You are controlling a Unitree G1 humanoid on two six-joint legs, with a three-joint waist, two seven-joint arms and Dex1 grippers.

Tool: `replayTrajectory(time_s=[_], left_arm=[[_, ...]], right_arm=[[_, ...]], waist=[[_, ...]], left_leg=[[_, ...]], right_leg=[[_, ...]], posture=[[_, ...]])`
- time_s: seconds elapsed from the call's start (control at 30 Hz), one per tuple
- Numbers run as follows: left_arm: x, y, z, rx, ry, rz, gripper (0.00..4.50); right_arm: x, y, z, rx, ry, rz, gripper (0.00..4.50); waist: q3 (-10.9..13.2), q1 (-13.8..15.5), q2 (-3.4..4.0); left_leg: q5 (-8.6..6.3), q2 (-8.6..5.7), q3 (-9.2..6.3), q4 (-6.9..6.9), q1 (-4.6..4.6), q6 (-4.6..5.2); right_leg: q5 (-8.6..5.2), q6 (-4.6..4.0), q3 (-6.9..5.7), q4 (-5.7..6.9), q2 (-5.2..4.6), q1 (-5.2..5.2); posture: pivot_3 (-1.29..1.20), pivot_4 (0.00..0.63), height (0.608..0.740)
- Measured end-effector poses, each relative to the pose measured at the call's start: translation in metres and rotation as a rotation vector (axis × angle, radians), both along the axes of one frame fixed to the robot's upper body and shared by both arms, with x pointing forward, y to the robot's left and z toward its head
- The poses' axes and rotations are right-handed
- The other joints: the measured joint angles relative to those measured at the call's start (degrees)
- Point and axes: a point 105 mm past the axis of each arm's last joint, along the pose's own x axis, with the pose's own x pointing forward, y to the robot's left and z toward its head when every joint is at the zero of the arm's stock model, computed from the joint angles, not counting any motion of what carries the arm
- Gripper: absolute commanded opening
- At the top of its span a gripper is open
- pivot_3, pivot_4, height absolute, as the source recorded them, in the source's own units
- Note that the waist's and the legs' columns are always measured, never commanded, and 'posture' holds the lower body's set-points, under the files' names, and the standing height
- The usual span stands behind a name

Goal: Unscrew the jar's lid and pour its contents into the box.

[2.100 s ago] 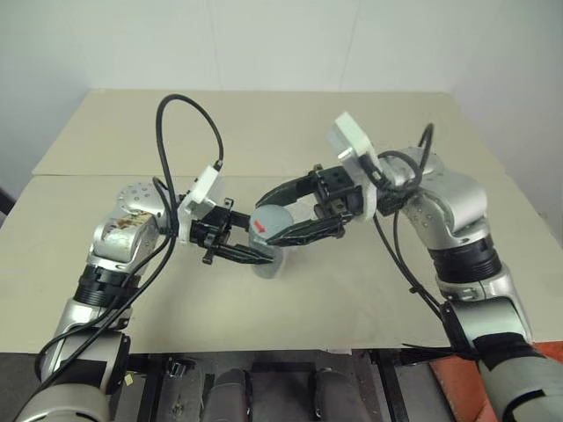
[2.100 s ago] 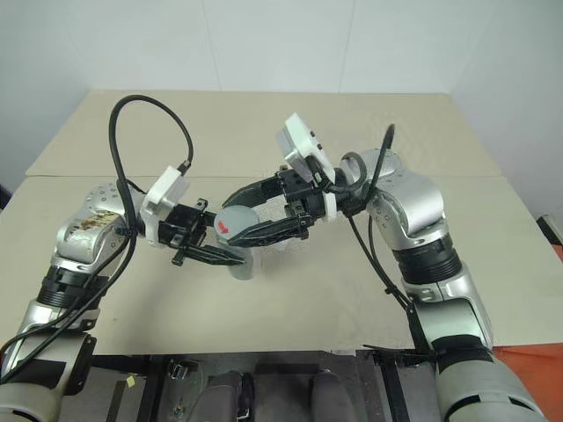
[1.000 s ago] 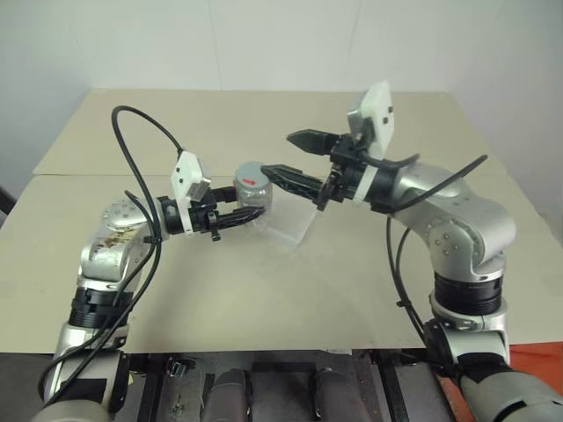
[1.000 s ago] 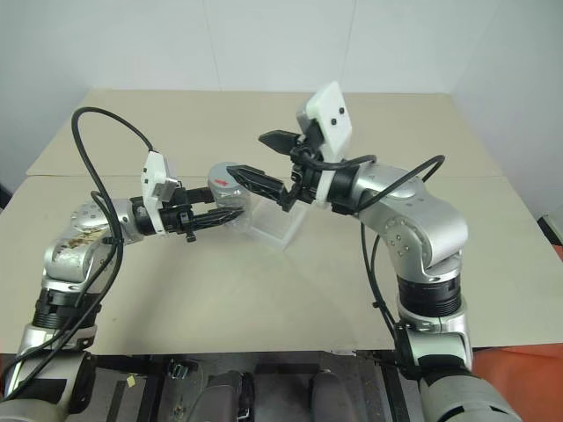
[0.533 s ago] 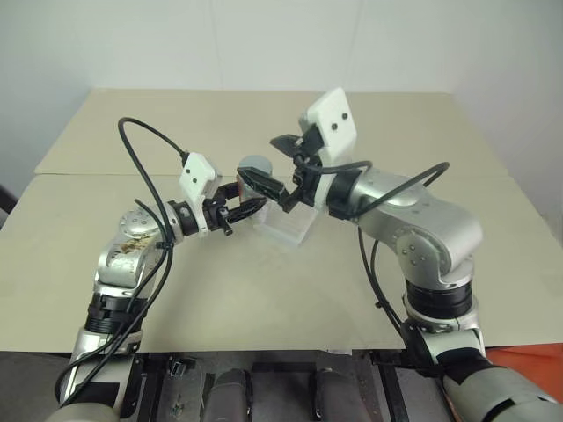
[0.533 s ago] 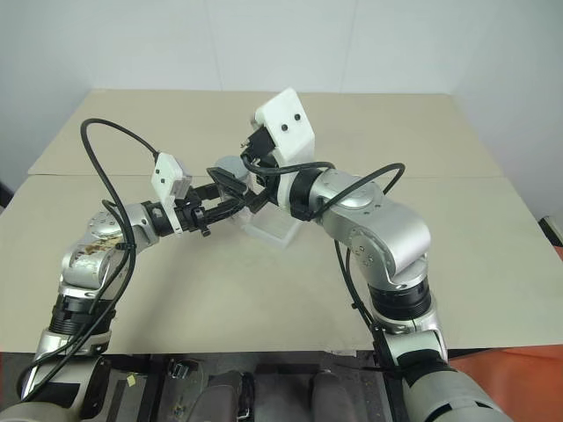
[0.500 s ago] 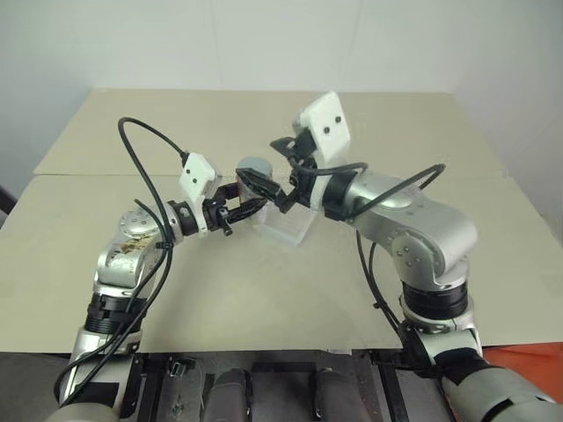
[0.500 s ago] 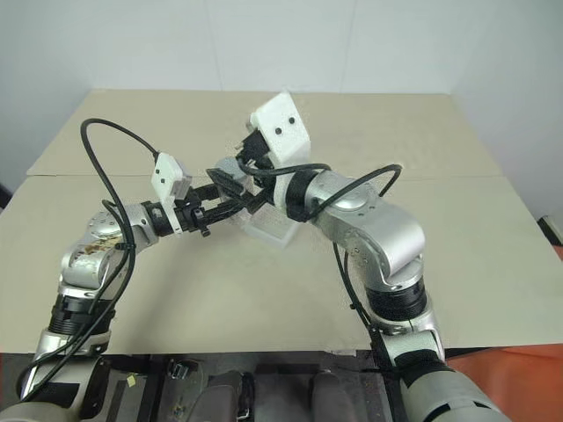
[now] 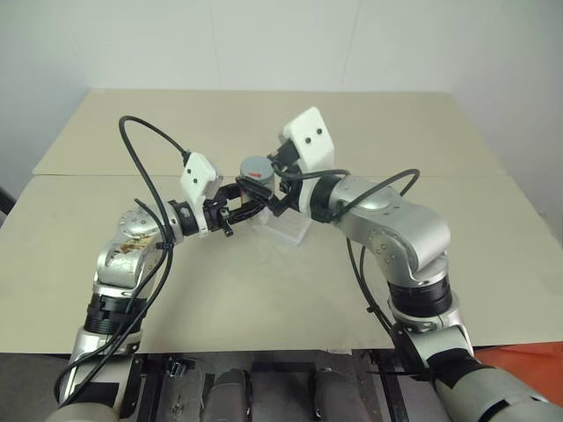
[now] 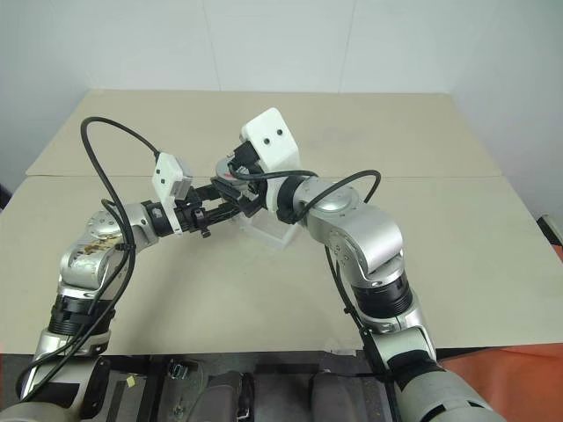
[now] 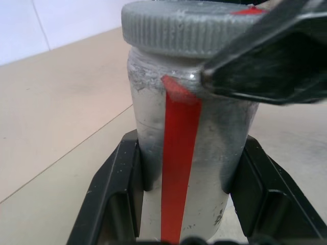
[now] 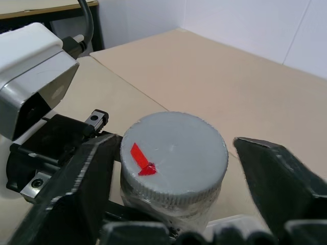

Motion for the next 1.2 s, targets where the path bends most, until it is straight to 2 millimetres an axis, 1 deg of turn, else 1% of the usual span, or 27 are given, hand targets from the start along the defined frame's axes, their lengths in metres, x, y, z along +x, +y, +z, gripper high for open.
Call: replayTrajectory(time_s=[0.03,0.07,0.33,0.43,0.53,0.67,0.9,1.07,1.2], left_arm=[[0.000,0.000,0.000,0.000,-0.002,0.001,1.96],[0.000,0.001,0.001,0.000,-0.003,0.002,1.96],[-0.002,0.005,0.004,0.003,0.000,-0.003,1.96],[-0.006,0.007,0.006,0.011,-0.004,-0.044,1.96],[-0.016,0.010,0.007,0.029,-0.010,-0.148,1.96],[-0.030,0.009,0.004,0.041,0.008,-0.308,1.96],[-0.056,-0.006,0.011,0.052,0.029,-0.617,1.96],[-0.071,-0.015,0.012,0.069,0.042,-0.774,1.96],[-0.078,-0.020,0.011,0.086,0.060,-0.855,1.96]], right_arm=[[0.000,0.001,0.000,0.000,-0.001,0.003,2.92],[-0.001,0.002,0.000,0.003,-0.002,0.005,2.80],[-0.001,0.005,0.002,0.024,-0.015,0.021,2.80],[-0.005,0.005,0.003,0.021,-0.039,0.080,2.80],[-0.015,0.001,0.003,-0.004,-0.061,0.216,2.80],[-0.028,-0.006,0.000,-0.021,-0.064,0.408,2.80],[-0.055,-0.025,0.004,-0.047,-0.077,0.752,2.80],[-0.067,-0.030,0.006,-0.041,-0.052,0.940,2.80],[-0.072,-0.031,0.005,-0.057,-0.032,1.040,2.80]], waist=[[0.00,-0.04,0.00],[0.00,-0.05,0.00],[0.00,-0.03,0.00],[0.00,-0.03,0.00],[0.00,-0.03,0.00],[0.00,0.02,0.00],[0.00,0.18,0.00],[0.00,-0.06,0.00],[0.00,0.09,0.00]], left_leg=[[0.00,0.00,0.00,0.00,0.00,0.00],[0.00,0.00,-0.01,-0.01,0.00,0.00],[0.00,0.00,-0.02,-0.01,0.00,0.00],[0.00,0.00,0.00,-0.01,0.00,0.00],[0.00,0.00,0.14,-0.01,0.00,0.00],[0.00,0.00,0.23,-0.01,0.01,0.00],[0.00,0.00,0.23,0.00,0.01,0.01],[0.00,0.02,0.22,0.00,0.04,0.01],[0.00,0.02,0.22,0.02,0.03,0.01]], right_leg=[[0.00,0.00,0.00,0.01,0.00,0.00],[0.00,0.00,0.00,0.00,0.00,-0.01],[0.00,0.00,0.00,0.01,0.00,0.00],[0.00,0.00,0.00,-0.04,0.00,0.00],[0.00,0.00,-0.01,-0.14,0.00,0.01],[0.00,0.00,-0.02,-0.25,0.01,0.02],[0.00,0.00,-0.02,-0.36,0.02,0.07],[0.00,0.00,0.00,-0.30,0.06,0.04],[0.00,0.00,0.00,-0.27,0.05,0.05]], posture=[[0.00,0.150,0.740],[0.00,0.150,0.740],[0.00,0.150,0.740],[0.00,0.150,0.740],[0.00,0.150,0.740],[0.00,0.150,0.740],[0.00,0.150,0.740],[0.00,0.150,0.740],[0.00,0.150,0.740]])
